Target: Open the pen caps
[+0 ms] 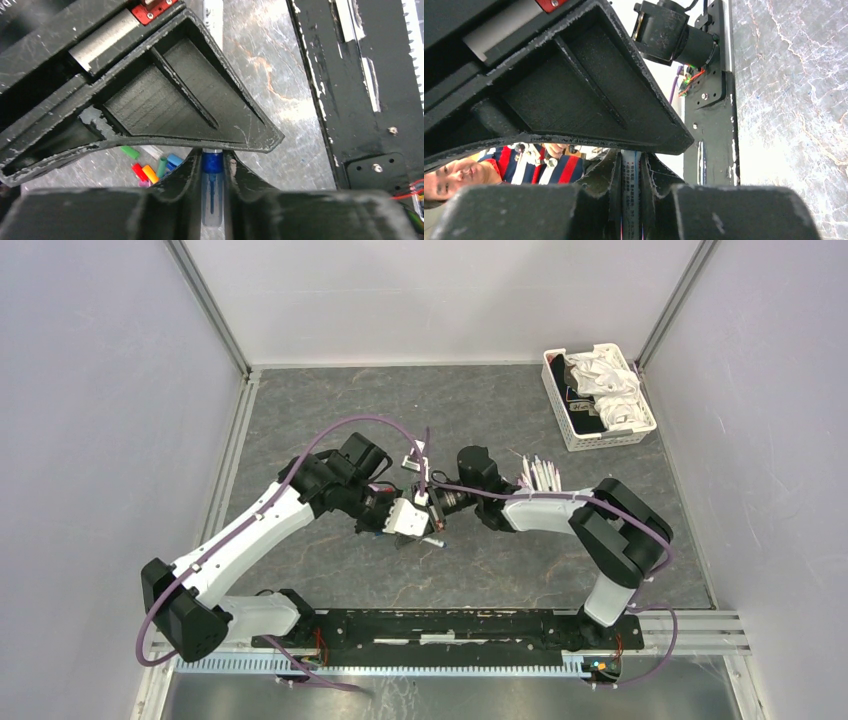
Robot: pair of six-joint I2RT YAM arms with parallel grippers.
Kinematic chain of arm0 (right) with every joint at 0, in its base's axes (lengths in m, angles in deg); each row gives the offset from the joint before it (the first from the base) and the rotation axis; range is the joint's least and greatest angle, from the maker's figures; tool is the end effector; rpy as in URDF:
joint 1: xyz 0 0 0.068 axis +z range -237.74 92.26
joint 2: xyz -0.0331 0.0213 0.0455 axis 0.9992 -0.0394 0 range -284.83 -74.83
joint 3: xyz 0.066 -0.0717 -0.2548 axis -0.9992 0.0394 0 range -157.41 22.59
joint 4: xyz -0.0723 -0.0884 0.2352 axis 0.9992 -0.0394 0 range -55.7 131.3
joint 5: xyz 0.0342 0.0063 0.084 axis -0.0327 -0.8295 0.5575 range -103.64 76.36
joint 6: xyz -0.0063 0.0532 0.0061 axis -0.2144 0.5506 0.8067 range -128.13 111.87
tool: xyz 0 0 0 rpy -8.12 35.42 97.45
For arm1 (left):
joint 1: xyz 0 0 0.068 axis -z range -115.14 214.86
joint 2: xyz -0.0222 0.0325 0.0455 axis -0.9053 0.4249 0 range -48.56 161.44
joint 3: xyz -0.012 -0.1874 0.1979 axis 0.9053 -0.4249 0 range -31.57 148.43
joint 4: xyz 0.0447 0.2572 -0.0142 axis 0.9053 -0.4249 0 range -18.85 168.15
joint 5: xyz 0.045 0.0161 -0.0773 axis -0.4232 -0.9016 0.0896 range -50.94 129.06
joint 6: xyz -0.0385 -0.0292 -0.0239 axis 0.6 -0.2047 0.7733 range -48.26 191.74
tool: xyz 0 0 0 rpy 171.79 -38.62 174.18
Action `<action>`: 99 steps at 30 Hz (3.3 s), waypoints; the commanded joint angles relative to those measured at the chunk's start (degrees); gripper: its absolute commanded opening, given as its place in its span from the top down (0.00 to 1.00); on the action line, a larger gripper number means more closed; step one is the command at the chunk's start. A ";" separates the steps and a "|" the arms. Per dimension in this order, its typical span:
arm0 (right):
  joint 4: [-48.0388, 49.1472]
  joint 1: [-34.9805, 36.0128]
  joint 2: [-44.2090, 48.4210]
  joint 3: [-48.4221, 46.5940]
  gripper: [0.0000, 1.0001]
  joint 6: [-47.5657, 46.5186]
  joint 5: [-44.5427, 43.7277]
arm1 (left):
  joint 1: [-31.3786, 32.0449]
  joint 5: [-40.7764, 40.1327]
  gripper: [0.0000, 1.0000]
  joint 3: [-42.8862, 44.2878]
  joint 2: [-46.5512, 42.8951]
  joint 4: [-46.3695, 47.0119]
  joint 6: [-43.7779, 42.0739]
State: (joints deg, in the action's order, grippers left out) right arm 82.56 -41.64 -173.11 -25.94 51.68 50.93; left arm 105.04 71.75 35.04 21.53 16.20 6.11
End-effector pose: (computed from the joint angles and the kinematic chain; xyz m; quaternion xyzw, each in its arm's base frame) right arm 0.2198 0.2747 0.2133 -0.2698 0.6774 0.6843 0.0095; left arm 0.1568 -0.1575 0.3122 0.7840 0.5178 -0.2232 0.2596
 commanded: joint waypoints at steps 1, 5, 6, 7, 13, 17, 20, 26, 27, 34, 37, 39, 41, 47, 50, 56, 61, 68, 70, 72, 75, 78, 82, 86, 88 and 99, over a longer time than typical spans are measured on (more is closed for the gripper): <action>3.49 1.09 -2.33 -4.06 0.98 1.79 -0.44 | 1.20 0.99 0.85 -0.08 -0.13 2.19 0.33; -2.87 1.09 -3.84 -5.10 0.75 -2.01 -0.65 | 1.52 0.25 0.98 -0.05 -0.23 1.09 -0.76; -4.24 1.04 -3.71 -5.08 0.71 -3.12 -0.51 | 1.53 -0.18 0.98 -0.26 -0.33 0.65 -1.33; -5.65 0.81 -3.37 -5.00 0.68 -4.48 -0.55 | 1.56 -0.62 0.98 -0.66 -0.50 0.35 -1.85; -15.16 -0.32 -4.36 -9.81 0.73 -9.89 -0.77 | 2.10 -1.16 0.98 -1.44 -0.45 -0.48 -3.40; -17.06 -0.33 -6.88 -14.22 0.97 -10.59 0.26 | 2.52 -1.41 0.98 -1.26 -0.19 -1.44 -4.44; -17.19 -0.27 -8.41 -16.84 1.00 -10.46 -0.04 | 2.58 -1.60 0.98 -1.27 0.07 -1.31 -4.65; -16.39 -0.05 -10.66 -17.68 1.00 -10.52 -1.57 | 2.62 -2.07 0.98 -0.27 1.62 -0.80 -4.87; -17.41 -0.14 -10.98 -17.25 1.00 -11.48 -1.90 | 2.57 -3.32 0.98 -0.30 1.85 -0.84 -5.07; -4.47 -5.74 13.23 28.59 1.00 -10.17 -6.34 | -31.29 -10.73 0.98 2.55 3.75 -13.34 -30.67; -33.92 -3.34 8.80 11.80 1.00 -29.96 -7.57 | -13.68 -12.64 0.98 5.96 4.28 -9.75 -14.62; -26.08 -4.94 9.97 14.27 1.00 -23.94 -5.45 | -10.16 -13.89 0.98 4.87 2.72 -8.03 -11.88; -24.67 -5.69 9.17 13.37 1.00 -23.24 -4.47 | -8.72 -14.72 0.98 4.59 2.51 -7.27 -10.94; -24.13 -5.72 7.61 10.00 1.00 -23.58 -3.24 | -7.29 -9.71 0.98 3.24 2.34 -4.33 -6.99; -15.74 -4.66 6.11 8.77 1.00 -16.98 -2.00 | -5.41 -5.29 0.70 2.06 2.47 -3.68 -5.16; -11.75 -0.88 1.28 -0.07 1.00 -12.90 -0.25 | -0.29 -1.41 0.33 -1.35 0.17 0.67 -1.77; -6.81 0.27 -2.02 -5.01 1.00 -7.67 1.11 | 1.35 -0.86 0.26 -2.41 0.41 2.16 -1.53; -6.54 1.13 -5.49 -8.69 0.84 -5.80 1.52 | 2.24 -2.62 0.86 -2.12 0.24 2.00 -3.41; -6.65 1.02 -5.22 -7.84 0.77 -6.14 2.12 | 2.35 -3.67 0.97 -2.08 0.08 1.92 -3.80; -9.46 1.01 -4.83 -7.41 0.69 -8.40 2.24 | 2.36 -4.22 0.98 -2.16 -0.23 1.84 -4.15; -17.87 1.00 -4.67 -8.97 0.67 -14.45 1.96 | 2.44 -4.35 0.98 -2.27 -0.06 1.65 -4.25; -27.23 0.44 -5.32 -12.36 0.71 -20.96 0.73 | 2.53 -4.15 0.98 -2.19 -0.02 1.64 -4.28; -27.77 -0.24 -6.66 -15.00 0.91 -20.65 -0.70 | 2.61 -4.03 0.98 -1.86 0.13 1.50 -4.01; -24.91 -0.15 -8.75 -17.37 1.00 -17.89 -0.43 | 2.62 -3.93 0.98 -1.29 0.31 1.53 -3.82; -24.62 -0.19 -9.97 -18.45 1.00 -17.53 -0.48 | 2.62 -4.11 0.98 -1.14 0.46 1.49 -3.92; -22.23 -7.05 15.94 28.09 1.00 -19.75 -7.25 | -36.95 -15.88 0.98 -4.42 -3.71 -3.98 -37.71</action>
State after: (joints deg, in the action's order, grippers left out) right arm 56.79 -42.05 -175.86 -32.63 23.62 45.80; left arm 96.85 70.61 29.05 22.95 19.39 -6.76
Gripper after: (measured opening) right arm 0.136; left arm 0.168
